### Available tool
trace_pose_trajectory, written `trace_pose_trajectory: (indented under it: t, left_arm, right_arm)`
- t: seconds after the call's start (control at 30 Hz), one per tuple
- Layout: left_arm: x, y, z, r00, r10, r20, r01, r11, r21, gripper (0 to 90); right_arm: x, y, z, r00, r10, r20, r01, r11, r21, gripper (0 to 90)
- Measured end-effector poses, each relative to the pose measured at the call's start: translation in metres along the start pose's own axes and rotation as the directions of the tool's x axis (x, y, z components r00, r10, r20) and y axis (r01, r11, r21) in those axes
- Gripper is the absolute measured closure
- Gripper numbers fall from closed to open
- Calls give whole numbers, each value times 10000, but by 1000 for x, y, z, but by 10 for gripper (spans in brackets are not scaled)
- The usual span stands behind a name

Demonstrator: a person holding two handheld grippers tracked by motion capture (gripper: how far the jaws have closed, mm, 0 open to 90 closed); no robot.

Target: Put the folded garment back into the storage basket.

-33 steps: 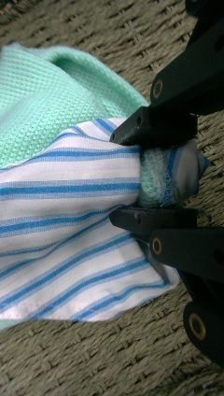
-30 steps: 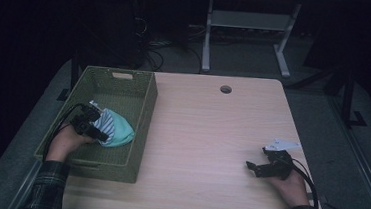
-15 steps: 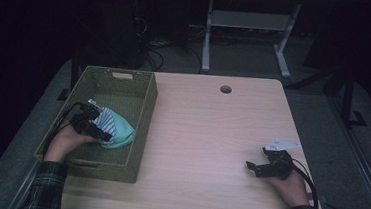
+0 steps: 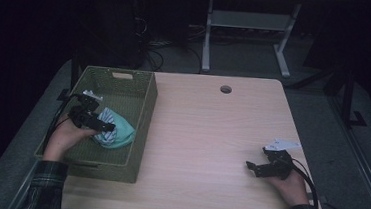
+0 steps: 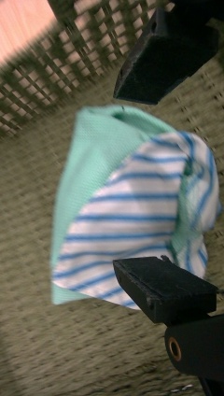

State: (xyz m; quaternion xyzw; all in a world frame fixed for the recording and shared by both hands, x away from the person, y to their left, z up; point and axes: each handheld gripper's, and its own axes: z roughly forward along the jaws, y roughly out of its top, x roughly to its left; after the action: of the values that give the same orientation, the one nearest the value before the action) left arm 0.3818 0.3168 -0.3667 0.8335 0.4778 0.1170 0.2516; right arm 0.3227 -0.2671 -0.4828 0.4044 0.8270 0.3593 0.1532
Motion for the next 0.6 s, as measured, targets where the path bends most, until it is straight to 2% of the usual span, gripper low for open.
trace_pose_trajectory:
  t: [0.2, 0.3, 0.4, 0.43, 0.6]
  left_arm:
    - [-17, 12, -11, 9999, 75, 111, -68, 9979, -649, 148]
    - [-27, 16, -15, 9994, 156, 311, -124, 9947, -1024, 148]
    - [-35, 20, -17, 9985, 311, 440, -259, 9930, -1152, 150]
    - [-43, 24, -17, 9979, 400, 516, -332, 9914, -1265, 150]
    - [-62, 34, -14, 9943, 685, 814, -555, 9868, -1524, 152]
  right_arm:
    - [0, 0, 0, 10000, 4, 2, -4, 10000, 4, 104]
    - [0, 0, 0, 10000, 5, 4, -5, 10000, 4, 103]
    - [0, 0, 0, 10000, -9, -10, 9, 10000, 10, 103]
    - [0, 0, 0, 10000, 5, 5, -5, 10000, 5, 103]
    - [0, 0, 0, 10000, 20, 10, -20, 10000, 7, 102]
